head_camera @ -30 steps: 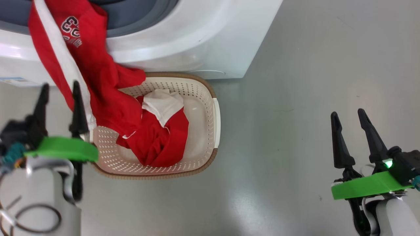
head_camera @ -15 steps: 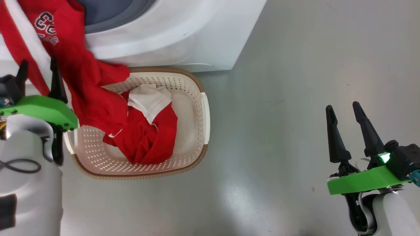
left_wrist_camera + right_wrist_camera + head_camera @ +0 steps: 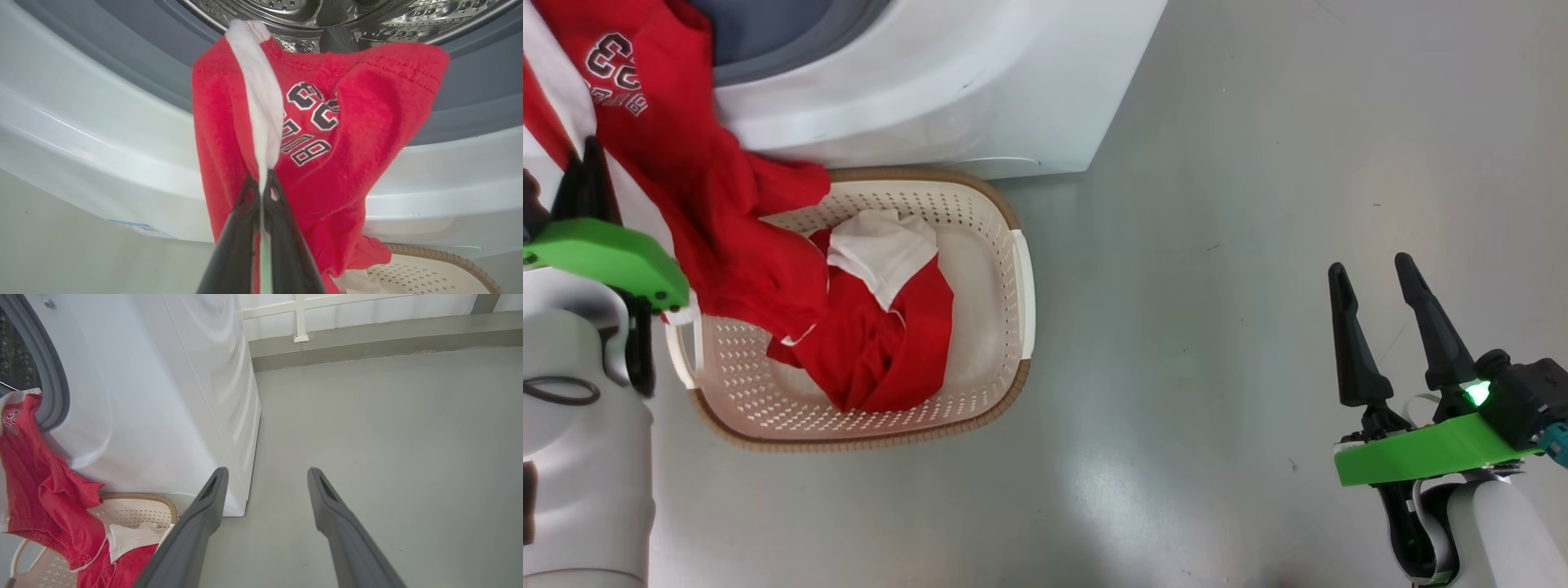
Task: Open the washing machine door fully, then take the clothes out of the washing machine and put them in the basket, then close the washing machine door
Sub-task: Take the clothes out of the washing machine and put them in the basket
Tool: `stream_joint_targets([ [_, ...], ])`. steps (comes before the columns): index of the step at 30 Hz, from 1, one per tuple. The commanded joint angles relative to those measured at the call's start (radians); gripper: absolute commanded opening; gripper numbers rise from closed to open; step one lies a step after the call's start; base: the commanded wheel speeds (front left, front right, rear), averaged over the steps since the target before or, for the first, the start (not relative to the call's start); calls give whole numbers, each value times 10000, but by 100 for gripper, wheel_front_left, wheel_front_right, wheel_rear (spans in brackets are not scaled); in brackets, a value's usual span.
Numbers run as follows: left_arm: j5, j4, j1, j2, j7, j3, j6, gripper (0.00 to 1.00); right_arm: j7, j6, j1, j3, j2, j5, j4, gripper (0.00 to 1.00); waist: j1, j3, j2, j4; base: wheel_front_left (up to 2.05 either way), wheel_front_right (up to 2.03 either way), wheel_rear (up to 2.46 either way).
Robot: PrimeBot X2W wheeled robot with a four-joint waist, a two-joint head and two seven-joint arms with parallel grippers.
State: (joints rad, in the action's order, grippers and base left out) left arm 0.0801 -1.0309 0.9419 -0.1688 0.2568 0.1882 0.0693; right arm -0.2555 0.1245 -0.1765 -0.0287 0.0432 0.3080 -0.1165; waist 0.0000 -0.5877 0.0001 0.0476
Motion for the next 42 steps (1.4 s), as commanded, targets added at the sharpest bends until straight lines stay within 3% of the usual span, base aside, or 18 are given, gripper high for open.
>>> stream_joint_targets([
  [1,41,487,-182,-465,49,238,-42,0,-63,62,19,125,70,42,252,100,0,-1,-1,-48,0,0,0],
  [14,127,3684,-2459,506,49,347,371,0,-63,62,119,-4,70,10,254,100,0,239,-1,-375,0,0,0],
  [22,193,4792,-4010,1039,49,-233,546,0,-63,62,200,-58,70,-49,269,100,0,331,-1,-485,0,0,0],
  [31,957,4133,-4737,1181,49,-1774,600,0,-63,62,108,9,70,-21,313,100,0,39,-1,-400,0,0,0],
  [36,1336,3186,-4410,1183,49,-2565,605,0,-63,62,-21,-20,70,-14,367,100,0,-265,-1,-318,0,0,0],
  [42,1157,1845,-3550,1184,49,-2807,600,0,-63,62,-136,-23,70,-20,428,100,0,-667,-1,-208,0,0,0],
])
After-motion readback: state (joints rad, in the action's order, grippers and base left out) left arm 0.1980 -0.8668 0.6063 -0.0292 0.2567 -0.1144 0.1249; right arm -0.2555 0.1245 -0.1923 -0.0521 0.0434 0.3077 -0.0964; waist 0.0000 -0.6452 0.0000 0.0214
